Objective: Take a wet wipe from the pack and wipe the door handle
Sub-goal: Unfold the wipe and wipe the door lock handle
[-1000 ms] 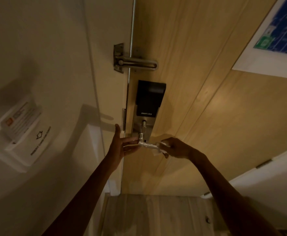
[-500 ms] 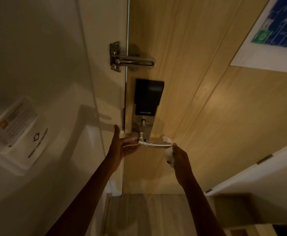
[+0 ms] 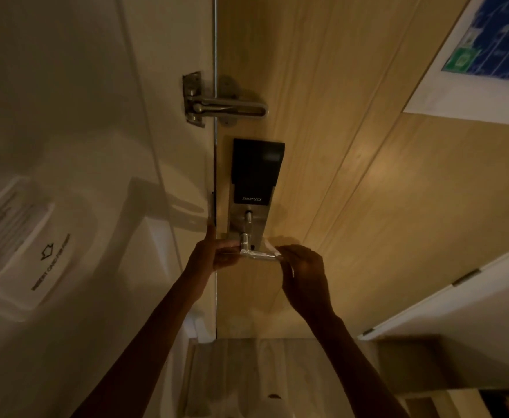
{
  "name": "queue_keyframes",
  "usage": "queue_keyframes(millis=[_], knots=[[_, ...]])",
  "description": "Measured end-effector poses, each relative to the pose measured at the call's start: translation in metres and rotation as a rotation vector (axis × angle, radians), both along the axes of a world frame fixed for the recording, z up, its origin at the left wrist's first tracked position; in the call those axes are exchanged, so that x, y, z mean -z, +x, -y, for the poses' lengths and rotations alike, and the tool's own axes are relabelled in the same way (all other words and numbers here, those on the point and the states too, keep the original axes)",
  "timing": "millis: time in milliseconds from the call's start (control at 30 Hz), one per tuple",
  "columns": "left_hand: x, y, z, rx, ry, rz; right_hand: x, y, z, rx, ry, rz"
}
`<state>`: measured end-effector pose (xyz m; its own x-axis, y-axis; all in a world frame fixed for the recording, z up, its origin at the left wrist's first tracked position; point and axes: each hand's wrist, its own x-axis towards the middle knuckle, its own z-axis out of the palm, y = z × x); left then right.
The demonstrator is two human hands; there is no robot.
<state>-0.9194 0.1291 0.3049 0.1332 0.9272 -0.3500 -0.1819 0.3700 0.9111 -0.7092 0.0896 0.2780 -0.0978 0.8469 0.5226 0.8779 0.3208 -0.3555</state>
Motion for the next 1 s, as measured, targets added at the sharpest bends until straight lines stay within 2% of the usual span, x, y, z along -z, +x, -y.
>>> queue_keyframes(millis=[133, 267, 500, 633, 733, 800, 833, 900, 967, 1000], knots=[[-0.002, 0.000, -0.010, -0.001, -0.019, -0.071, -0.011, 0.035, 0.000, 0.033, 0.035, -0.002], [-0.005, 0.005, -0.015, -0.017, -0.052, -0.136, -0.010, 0.006, -0.009, -0.037, -0.045, 0.035], [-0.015, 0.006, -0.017, -0.020, -0.111, -0.042, -0.015, 0.024, -0.005, 0.155, -0.069, -0.039], [-0.008, 0.000, -0.014, 0.027, -0.082, 0.004, -0.013, -0.006, -0.003, 0.053, -0.112, -0.006], [-0.009, -0.002, -0.010, 0.053, -0.042, 0.050, -0.004, 0.009, 0.000, 0.162, -0.075, -0.127], [-0.008, -0.001, -0.008, 0.044, -0.030, 0.055, 0.004, 0.019, 0.009, 0.284, -0.062, -0.297], [-0.008, -0.001, -0.008, 0.048, -0.027, 0.047, 0.005, 0.019, 0.013, 0.356, -0.119, -0.476], [-0.009, -0.001, -0.008, 0.050, -0.038, 0.027, 0.001, 0.004, 0.017, 0.468, -0.414, -1.048], [-0.010, -0.002, -0.009, 0.056, -0.045, 0.008, -0.003, -0.014, 0.016, 0.358, -0.571, -1.568], [-0.011, -0.001, -0.009, 0.065, -0.044, 0.005, -0.005, -0.019, 0.014, 0.269, -0.579, -1.751]])
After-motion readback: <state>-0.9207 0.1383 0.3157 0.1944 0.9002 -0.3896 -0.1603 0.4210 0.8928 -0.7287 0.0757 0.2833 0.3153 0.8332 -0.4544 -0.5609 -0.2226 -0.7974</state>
